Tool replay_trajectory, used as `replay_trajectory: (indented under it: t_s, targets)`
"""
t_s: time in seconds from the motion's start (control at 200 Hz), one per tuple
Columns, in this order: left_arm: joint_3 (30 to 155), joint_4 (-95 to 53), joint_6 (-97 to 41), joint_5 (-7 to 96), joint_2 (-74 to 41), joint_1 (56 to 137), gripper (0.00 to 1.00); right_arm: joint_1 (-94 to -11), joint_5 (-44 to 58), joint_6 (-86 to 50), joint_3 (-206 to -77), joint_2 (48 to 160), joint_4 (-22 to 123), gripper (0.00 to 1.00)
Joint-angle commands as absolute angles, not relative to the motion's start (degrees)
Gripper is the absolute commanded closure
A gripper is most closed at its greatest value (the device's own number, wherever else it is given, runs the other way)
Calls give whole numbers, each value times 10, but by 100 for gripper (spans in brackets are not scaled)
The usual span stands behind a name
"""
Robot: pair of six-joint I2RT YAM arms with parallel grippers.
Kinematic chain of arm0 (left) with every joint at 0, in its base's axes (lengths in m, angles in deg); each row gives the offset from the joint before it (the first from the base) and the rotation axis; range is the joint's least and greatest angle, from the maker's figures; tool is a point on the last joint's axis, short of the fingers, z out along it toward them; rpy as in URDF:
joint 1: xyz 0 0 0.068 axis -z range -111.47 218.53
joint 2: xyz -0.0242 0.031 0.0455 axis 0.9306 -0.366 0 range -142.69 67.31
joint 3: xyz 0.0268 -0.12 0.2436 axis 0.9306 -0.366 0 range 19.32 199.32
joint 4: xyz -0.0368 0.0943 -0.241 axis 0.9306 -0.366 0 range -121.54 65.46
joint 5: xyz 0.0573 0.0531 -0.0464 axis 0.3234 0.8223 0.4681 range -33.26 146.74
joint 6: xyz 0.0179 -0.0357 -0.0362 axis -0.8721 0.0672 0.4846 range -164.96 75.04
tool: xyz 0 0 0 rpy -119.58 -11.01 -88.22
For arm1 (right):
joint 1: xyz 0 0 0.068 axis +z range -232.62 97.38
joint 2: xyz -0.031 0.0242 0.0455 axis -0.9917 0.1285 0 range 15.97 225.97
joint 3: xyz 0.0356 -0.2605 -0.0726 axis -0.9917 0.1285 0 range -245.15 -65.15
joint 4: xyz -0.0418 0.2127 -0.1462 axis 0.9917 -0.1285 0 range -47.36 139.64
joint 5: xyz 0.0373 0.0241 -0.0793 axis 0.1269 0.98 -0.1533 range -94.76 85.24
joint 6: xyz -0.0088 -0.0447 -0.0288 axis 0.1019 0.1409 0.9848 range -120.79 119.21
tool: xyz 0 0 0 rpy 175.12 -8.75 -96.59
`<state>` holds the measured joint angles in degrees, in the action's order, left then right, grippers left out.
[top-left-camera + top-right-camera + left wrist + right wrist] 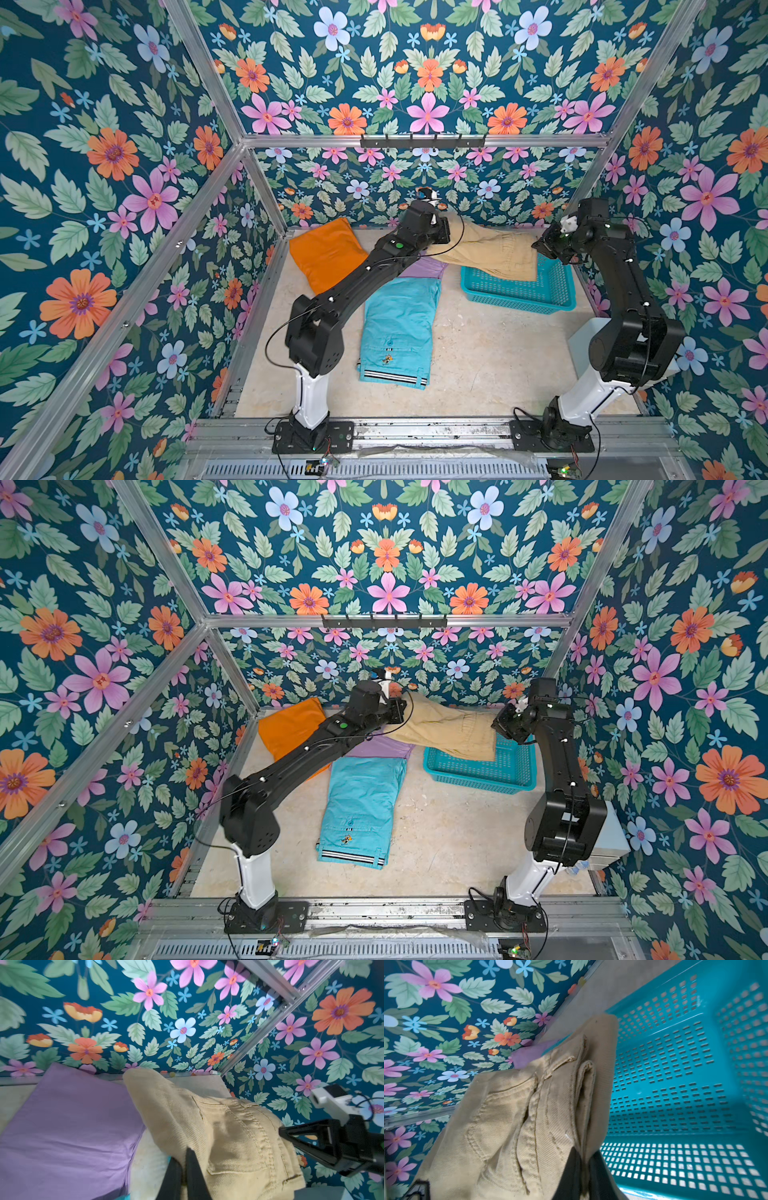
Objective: Put the folded long pants in the basket
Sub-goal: Place the long pant in the basket.
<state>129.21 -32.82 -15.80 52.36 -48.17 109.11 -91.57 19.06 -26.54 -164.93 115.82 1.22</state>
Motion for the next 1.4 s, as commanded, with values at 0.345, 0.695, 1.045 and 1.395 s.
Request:
replay_trajectory:
  t_s: [0.345, 0.695, 1.045, 1.395]
  targets:
    - [1440, -283, -169, 521, -707, 1145, 100, -955, -4, -169, -1641, 1231, -7, 100]
    - [1430, -321, -169, 581, -714, 1178, 100, -952, -11, -152, -1699, 1319, -56, 100]
    - [1439, -343, -168, 573, -734, 1186, 79, -947, -24, -145, -1712, 1329, -44, 83]
    - [1294, -339, -282, 684, -483, 1168, 1, -883, -44, -185, -1758, 1240, -99, 25]
